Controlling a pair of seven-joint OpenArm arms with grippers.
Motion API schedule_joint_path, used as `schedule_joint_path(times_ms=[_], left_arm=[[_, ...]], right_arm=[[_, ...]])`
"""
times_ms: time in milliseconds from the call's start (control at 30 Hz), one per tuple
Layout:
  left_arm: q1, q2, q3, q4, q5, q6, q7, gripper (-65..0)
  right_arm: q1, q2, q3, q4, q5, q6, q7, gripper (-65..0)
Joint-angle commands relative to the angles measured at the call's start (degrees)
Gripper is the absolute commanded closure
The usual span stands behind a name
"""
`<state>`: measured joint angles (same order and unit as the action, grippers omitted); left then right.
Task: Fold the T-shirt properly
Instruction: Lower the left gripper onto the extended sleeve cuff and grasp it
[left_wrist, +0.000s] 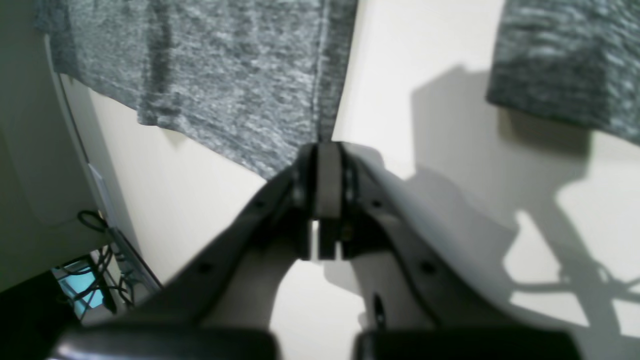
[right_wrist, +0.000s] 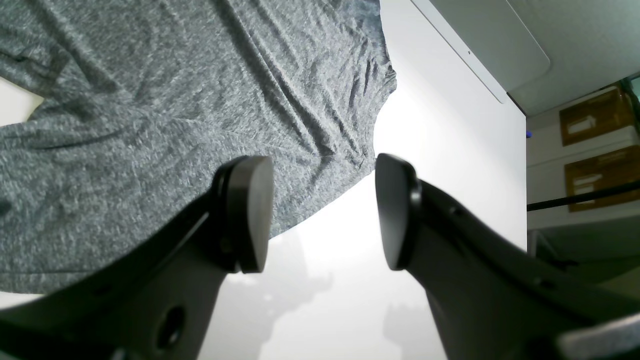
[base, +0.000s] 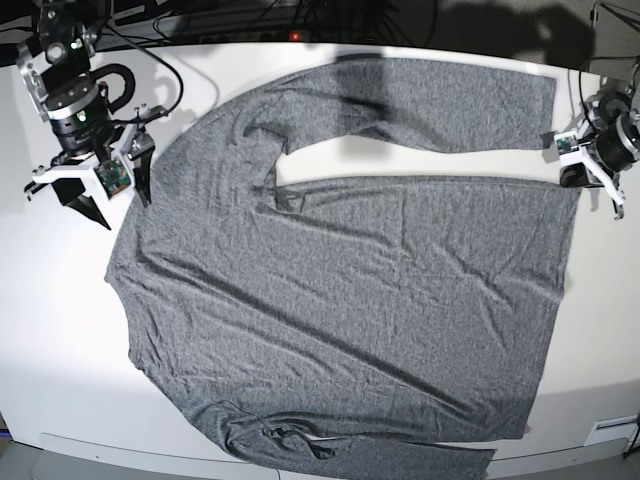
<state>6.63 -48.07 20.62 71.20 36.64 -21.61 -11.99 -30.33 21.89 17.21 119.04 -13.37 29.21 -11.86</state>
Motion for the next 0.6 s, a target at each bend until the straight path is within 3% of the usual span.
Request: schedule_joint_path(times_ms=[0, 200, 267, 333, 400, 433, 567], left_arm=[[-0.3, -1.2, -0.3, 0.2, 0.4, -0.7, -0.1, 0.0], [-0.3, -1.2, -0.3, 0.2, 0.4, -0.7, 0.5, -0.9], [-0.4, -1.2, -0.3, 0.2, 0.4, -0.5, 2.9, -13.0], [-0.4, -1.2, -0.3, 0.2, 0.4, 3.6, 5.8, -22.6], [-0.5, -1.2, -0.3, 0.2, 0.4, 10.0, 9.0, -24.1], [-0.6, -1.2, -0.3, 0.2, 0.4, 11.6, 10.5, -24.1], [0.0, -1.2, -0.3, 0.0, 0.4, 11.3, 12.8, -24.1]], right_arm=[[0.2, 0.6, 0.3, 1.1, 0.6, -0.5, 1.4, -32.7], [0.2, 0.6, 0.3, 1.1, 4.7, -0.5, 1.3, -32.7], [0.2, 0.6, 0.3, 1.1, 4.6, -0.5, 1.3, -32.7], [0.2, 0.6, 0.3, 1.1, 4.6, -0.5, 1.3, -32.7], [0.2, 0.6, 0.3, 1.1, 4.6, -0.5, 1.3, -32.7], [0.2, 0.6, 0.3, 1.1, 4.6, -0.5, 1.3, -32.7], [0.2, 0.6, 0.3, 1.1, 4.6, -0.5, 1.3, -32.7]])
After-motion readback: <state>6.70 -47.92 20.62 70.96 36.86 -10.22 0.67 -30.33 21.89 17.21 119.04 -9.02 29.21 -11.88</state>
